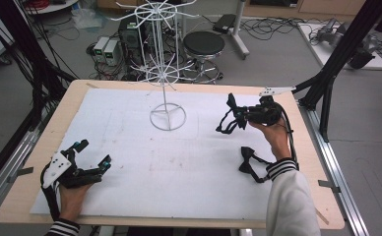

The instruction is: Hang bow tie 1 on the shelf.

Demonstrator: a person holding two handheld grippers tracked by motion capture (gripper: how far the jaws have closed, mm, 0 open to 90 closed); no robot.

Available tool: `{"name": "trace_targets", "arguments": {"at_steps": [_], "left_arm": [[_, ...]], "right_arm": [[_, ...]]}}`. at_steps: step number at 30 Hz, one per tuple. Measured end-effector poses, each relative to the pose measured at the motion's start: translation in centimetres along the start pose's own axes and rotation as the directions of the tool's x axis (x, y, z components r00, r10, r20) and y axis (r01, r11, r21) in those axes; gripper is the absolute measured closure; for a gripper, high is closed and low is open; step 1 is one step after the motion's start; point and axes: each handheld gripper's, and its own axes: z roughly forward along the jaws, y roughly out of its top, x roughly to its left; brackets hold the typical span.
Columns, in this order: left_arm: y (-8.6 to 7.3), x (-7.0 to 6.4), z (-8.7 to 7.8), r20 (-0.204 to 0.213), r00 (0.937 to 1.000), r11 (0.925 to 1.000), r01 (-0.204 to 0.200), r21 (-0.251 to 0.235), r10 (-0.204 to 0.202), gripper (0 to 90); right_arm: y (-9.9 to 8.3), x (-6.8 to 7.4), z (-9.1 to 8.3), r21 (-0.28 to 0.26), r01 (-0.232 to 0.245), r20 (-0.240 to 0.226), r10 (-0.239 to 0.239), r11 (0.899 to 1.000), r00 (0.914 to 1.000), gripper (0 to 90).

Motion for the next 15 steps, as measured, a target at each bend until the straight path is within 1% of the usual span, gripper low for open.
{"name": "trace_targets", "arguments": {"at_steps": [1,2,3,6,7,9,13,15], "left_arm": [[0.0,0.0,0.0,0.000,1.0000,1.0000,0.000,0.000,0.000,1.7],[0.0,0.0,0.0,0.000,1.0000,1.0000,0.000,0.000,0.000,1.7],[0.0,0.0,0.0,0.000,1.0000,1.0000,0.000,0.000,0.000,1.7],[0.0,0.0,0.0,0.000,1.0000,1.0000,0.000,0.000,0.000,1.7],[0.0,0.0,0.0,0.000,1.0000,1.0000,0.000,0.000,0.000,1.7],[0.0,0.0,0.0,0.000,1.0000,1.0000,0.000,0.000,0.000,1.7],[0.0,0.0,0.0,-0.001,1.0000,1.0000,0.000,0.000,0.000,1.7],[0.0,0.0,0.0,-0.001,1.0000,1.0000,0.000,0.000,0.000,1.7]], "right_arm": [[0.0,0.0,0.0,-0.010,-0.006,-0.016,0.006,1.000,0.9998,75.5],[0.0,0.0,0.0,-0.010,-0.006,-0.016,0.006,1.000,0.9998,75.5],[0.1,0.1,0.0,-0.031,-0.004,-0.025,0.004,1.000,0.9997,75.5],[0.4,0.4,-0.1,-0.056,-0.009,-0.030,0.007,0.998,0.9995,75.5],[0.4,0.4,-0.1,-0.056,-0.009,-0.030,0.007,0.998,0.9995,75.5],[0.6,0.6,-0.1,-0.074,-0.004,-0.035,0.001,0.997,0.9994,75.5],[1.1,1.2,-0.1,-0.094,0.005,-0.033,-0.009,0.996,0.9994,75.5],[1.4,1.3,-0.2,-0.088,0.005,-0.036,-0.008,0.996,0.9993,75.5]]}}
